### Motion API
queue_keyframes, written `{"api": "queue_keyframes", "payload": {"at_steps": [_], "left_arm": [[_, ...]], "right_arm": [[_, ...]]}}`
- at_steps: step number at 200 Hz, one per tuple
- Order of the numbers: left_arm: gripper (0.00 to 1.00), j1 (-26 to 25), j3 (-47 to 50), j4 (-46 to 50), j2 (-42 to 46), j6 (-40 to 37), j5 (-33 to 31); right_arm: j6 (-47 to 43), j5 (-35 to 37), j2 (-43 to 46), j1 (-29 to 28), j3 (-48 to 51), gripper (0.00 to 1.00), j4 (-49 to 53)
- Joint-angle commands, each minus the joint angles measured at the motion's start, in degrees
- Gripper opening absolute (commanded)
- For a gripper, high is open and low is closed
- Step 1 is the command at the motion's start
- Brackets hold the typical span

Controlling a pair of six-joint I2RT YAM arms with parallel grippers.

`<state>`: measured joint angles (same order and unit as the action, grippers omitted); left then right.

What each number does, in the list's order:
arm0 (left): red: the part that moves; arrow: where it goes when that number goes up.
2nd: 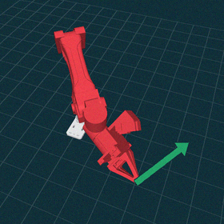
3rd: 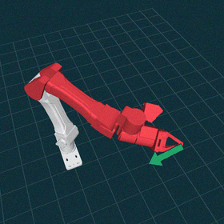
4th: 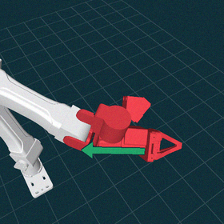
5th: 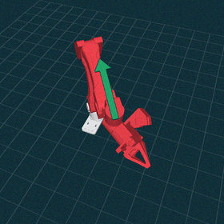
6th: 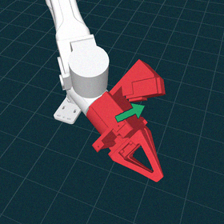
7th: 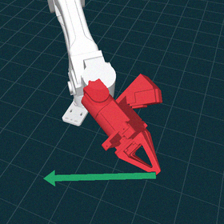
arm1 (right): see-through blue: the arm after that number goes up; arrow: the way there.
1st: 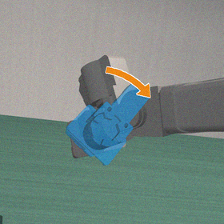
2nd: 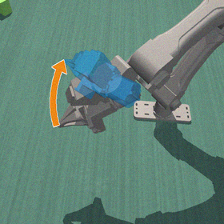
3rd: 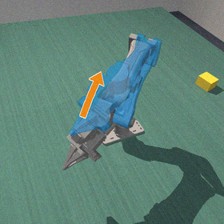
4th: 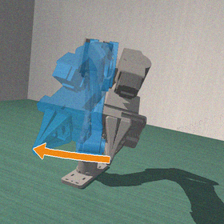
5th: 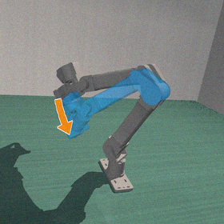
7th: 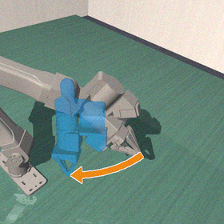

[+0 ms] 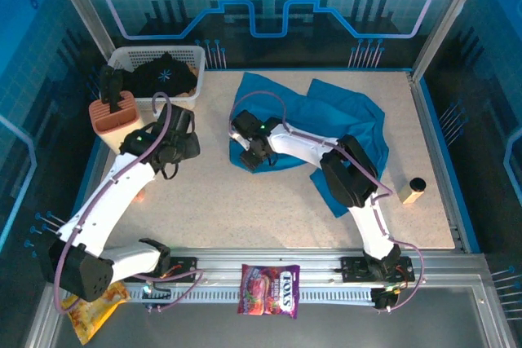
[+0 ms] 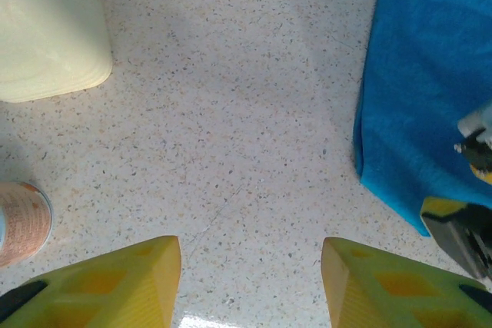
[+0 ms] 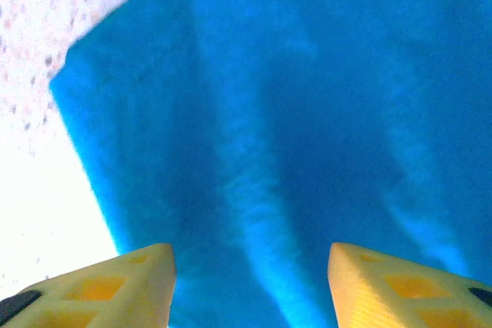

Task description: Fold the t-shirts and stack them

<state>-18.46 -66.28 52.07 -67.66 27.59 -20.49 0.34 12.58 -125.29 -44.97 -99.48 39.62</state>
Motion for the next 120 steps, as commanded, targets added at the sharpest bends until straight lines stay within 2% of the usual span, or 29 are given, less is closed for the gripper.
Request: {"api": "queue_keyframes", "payload": {"at_steps": [1,25,37,75,120], "left_arm": [[0.53,0.79,1.07,2.13,1.32,0.79,1.04],[0.53,0.88,0.76,2.16,1.55,0.82,1.82],[0.53,0.92,0.63,2.13,1.54,0.75,2.1],[0.53,0.97,0.28,2.84,1.97,0.62,2.43],[0.54,0.97,-0.87,4.06,2.04,0.44,3.45]], "right_arm": [[-0.63,-1.18,-3.93,1.42,-2.83,0.53,2.55],[-0.17,-2.38,-6.65,2.31,-5.03,0.44,3.44],[0.64,-4.16,-7.18,2.95,-5.67,0.36,3.54],[4.0,-8.92,-2.22,4.54,-5.06,0.0,3.69],[6.79,-13.29,5.01,7.05,-7.33,0.0,7.13]]}}
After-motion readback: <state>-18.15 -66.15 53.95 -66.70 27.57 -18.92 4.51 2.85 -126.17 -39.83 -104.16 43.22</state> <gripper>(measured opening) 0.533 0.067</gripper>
